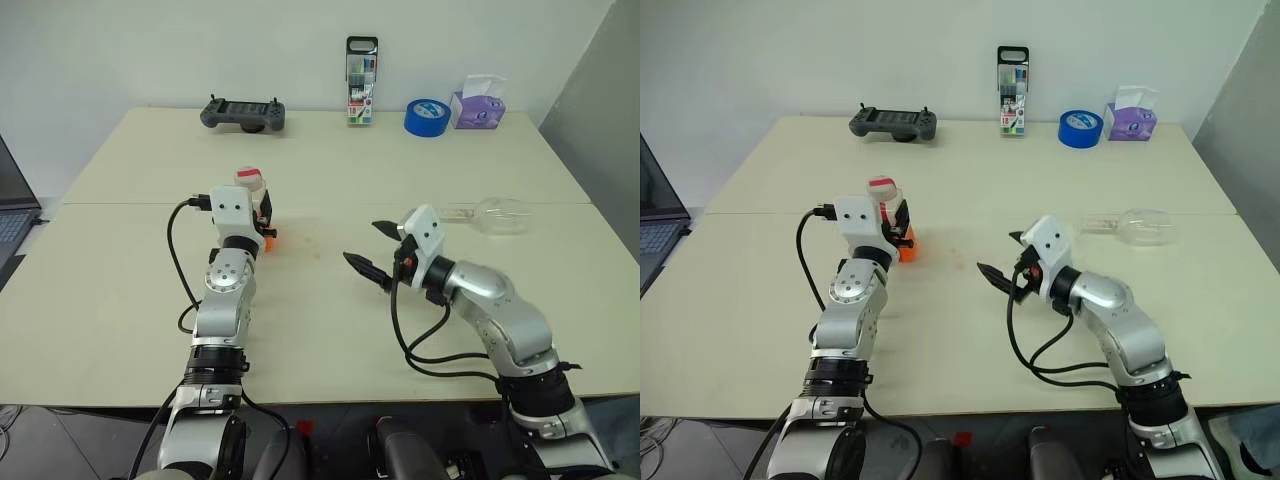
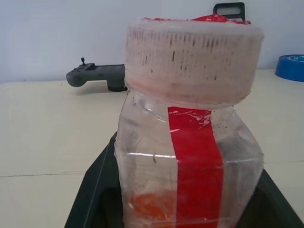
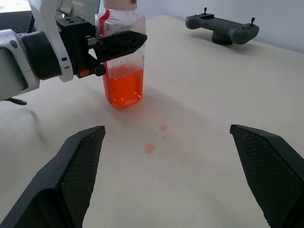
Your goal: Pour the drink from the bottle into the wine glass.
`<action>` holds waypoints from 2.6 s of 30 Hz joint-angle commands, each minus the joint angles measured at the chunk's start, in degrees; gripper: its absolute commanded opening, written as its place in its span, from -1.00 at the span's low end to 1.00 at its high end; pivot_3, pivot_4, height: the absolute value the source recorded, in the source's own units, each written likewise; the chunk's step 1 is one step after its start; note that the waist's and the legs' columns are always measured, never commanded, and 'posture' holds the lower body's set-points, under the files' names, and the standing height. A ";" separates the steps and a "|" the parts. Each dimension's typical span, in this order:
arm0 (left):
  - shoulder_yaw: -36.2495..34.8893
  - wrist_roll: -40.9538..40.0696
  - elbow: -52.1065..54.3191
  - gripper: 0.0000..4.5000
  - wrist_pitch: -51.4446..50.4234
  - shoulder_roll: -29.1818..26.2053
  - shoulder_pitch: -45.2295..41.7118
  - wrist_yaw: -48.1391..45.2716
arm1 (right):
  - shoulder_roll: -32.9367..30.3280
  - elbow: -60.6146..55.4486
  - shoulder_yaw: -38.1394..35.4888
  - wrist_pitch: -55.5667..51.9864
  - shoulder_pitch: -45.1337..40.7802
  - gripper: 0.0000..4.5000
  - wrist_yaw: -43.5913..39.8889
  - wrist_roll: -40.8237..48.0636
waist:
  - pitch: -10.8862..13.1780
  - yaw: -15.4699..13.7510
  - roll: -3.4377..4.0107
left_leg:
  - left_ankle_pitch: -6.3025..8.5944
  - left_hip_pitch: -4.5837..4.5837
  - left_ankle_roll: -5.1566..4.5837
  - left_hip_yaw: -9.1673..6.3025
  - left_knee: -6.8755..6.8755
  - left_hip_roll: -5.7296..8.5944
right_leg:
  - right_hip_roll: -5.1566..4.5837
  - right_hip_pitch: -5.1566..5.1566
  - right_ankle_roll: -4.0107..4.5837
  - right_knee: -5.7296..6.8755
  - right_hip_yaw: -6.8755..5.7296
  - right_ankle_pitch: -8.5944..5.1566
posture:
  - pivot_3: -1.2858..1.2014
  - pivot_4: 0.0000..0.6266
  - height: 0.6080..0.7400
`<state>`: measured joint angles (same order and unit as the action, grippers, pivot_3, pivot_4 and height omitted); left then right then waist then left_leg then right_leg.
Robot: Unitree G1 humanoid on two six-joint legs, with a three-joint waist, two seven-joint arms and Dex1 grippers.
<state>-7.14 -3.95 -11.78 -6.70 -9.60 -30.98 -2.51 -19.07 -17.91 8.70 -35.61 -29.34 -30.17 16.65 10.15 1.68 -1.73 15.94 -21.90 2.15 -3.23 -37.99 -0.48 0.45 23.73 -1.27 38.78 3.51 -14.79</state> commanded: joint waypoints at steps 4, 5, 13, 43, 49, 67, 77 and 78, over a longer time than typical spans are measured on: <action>4.48 -5.36 7.89 -0.20 -0.52 -2.31 -2.75 -14.48 | 3.25 -9.65 -5.55 -19.97 -14.06 1.00 11.72 1.53 | 0.00 0.01 0.00 | -0.01 -0.08 0.02 -0.07 0.02 -0.03 | -0.03 0.13 0.02 0.12 -0.04 0.01 | 0.03 -0.52 1.00; 5.42 -5.80 9.32 -0.20 -1.15 -2.92 -2.25 -16.53 | 4.59 -10.78 -6.41 -24.01 -14.91 1.00 12.96 2.84 | -0.01 0.01 0.00 | -0.01 -0.12 0.02 -0.10 0.04 -0.03 | -0.05 0.18 0.02 0.12 -0.03 0.01 | 0.03 -0.52 1.00; 7.98 -8.92 16.38 -0.20 -7.15 -3.72 0.73 -22.30 | 11.90 -13.87 -8.66 -33.62 -16.74 1.00 18.99 5.30 | -0.01 0.12 0.02 | -0.01 -0.54 0.03 -0.25 0.03 -0.06 | -0.09 0.57 0.03 0.17 0.09 0.01 | 0.03 -0.52 1.00; 11.04 -12.22 20.21 -0.21 -13.43 -1.89 2.14 -26.08 | 15.75 -8.60 -6.25 -29.04 -15.29 -0.02 22.68 3.31 | 0.00 0.16 0.02 | -0.01 -0.54 0.02 -0.19 0.01 -0.05 | -0.06 0.56 0.03 0.16 -0.03 0.01 | 0.03 -0.52 1.00; 11.94 -13.38 20.76 -0.21 -13.80 -2.47 1.95 -28.76 | 7.61 -8.40 -6.74 -23.31 -14.40 -0.17 7.90 9.15 | 0.00 0.16 0.02 | -0.01 -0.54 0.02 -0.15 -0.01 -0.01 | -0.06 0.56 0.03 0.16 -0.03 0.01 | 0.03 -0.52 1.00; 13.00 -18.29 24.43 -0.22 -17.08 -4.91 2.95 -34.53 | -10.70 -8.12 -9.78 -18.58 -11.54 0.15 -17.25 24.30 | 0.16 0.67 0.24 | -0.01 -0.44 -0.05 0.02 -0.08 -0.09 | 0.26 0.38 -0.04 0.17 -0.14 -0.03 | 0.03 -0.52 1.00; 13.71 -18.57 22.89 -0.22 -16.61 -5.23 2.84 -35.81 | 1.94 -24.98 -10.63 -29.18 -4.71 1.00 13.82 21.28 | 0.16 0.18 0.24 | -0.01 -0.49 -0.03 -0.06 -0.07 -0.11 | 0.24 0.44 -0.04 0.17 0.11 -0.03 | 0.03 -0.52 1.00; 13.71 -18.51 22.77 -0.22 -16.54 -5.25 2.89 -35.92 | 3.83 -26.36 -9.50 -30.50 -4.31 1.00 17.86 19.46 | 0.16 0.18 0.24 | -0.01 -0.49 -0.03 -0.06 -0.05 -0.10 | 0.23 0.45 -0.04 0.18 0.14 -0.03 | 0.03 -0.52 1.00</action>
<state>6.91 -22.14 9.84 -24.31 -15.05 -27.29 -38.19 -16.68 -40.15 -1.77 -64.30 -33.63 -17.99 37.66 10.31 1.86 -1.49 15.93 -22.38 2.12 -3.32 -38.04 -0.59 0.68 24.17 -1.31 38.96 3.66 -14.82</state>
